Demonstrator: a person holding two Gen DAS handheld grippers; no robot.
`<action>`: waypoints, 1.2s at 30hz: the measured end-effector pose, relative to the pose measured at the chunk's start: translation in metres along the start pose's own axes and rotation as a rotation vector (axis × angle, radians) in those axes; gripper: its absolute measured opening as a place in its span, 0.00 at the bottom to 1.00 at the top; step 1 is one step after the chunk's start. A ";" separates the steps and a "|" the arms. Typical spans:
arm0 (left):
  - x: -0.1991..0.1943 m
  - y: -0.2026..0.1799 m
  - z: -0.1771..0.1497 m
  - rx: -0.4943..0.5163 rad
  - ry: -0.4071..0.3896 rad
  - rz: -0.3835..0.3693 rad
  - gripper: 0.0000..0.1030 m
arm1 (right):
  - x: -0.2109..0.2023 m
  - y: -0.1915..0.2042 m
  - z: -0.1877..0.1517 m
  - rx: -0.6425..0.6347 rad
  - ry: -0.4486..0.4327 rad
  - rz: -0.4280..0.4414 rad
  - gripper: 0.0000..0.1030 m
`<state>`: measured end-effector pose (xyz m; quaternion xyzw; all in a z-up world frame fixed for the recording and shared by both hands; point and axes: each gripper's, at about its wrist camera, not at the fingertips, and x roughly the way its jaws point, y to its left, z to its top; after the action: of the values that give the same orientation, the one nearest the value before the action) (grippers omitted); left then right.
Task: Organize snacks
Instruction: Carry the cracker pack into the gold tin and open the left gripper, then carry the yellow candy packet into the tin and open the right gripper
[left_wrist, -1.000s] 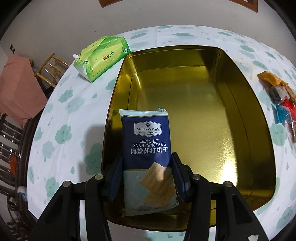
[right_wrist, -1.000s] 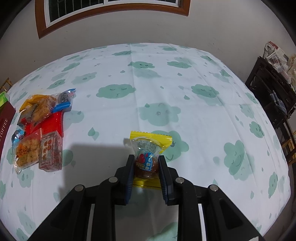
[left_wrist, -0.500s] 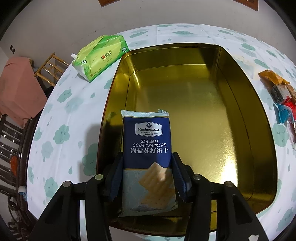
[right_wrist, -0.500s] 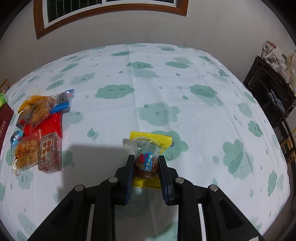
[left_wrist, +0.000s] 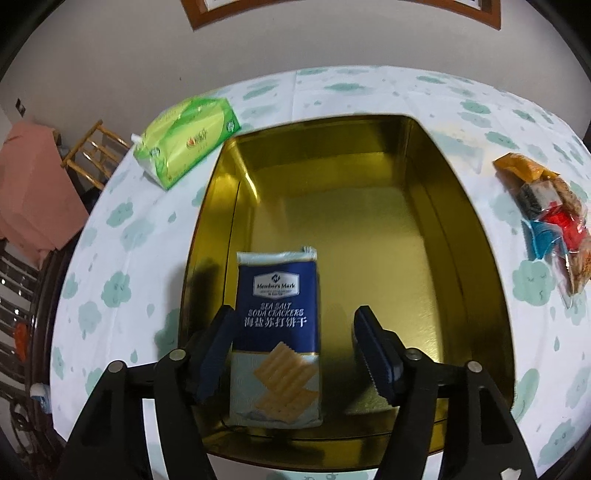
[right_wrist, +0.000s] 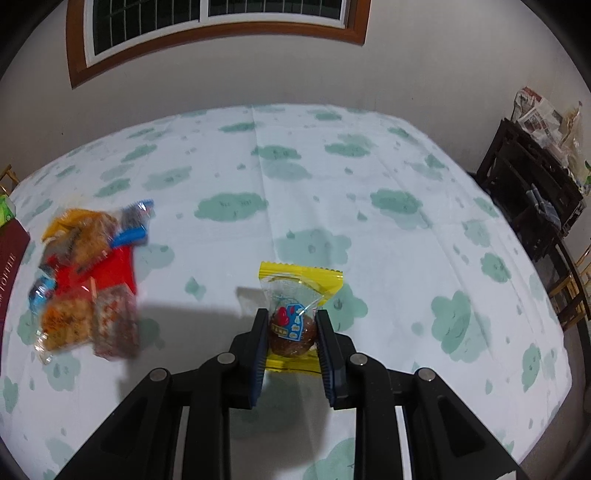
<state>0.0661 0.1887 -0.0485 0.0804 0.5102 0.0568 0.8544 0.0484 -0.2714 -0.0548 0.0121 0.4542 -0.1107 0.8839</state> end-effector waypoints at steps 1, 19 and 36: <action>-0.003 -0.001 0.000 0.002 -0.010 0.002 0.66 | -0.004 0.002 0.003 -0.002 -0.009 0.005 0.24; -0.057 0.066 -0.019 -0.211 -0.127 0.032 0.84 | -0.073 0.202 0.025 -0.340 -0.076 0.398 0.24; -0.039 0.127 -0.077 -0.394 -0.015 0.106 0.85 | -0.084 0.369 0.011 -0.603 -0.056 0.556 0.24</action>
<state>-0.0224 0.3120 -0.0261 -0.0612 0.4779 0.1998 0.8532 0.0863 0.1027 -0.0100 -0.1280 0.4213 0.2703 0.8562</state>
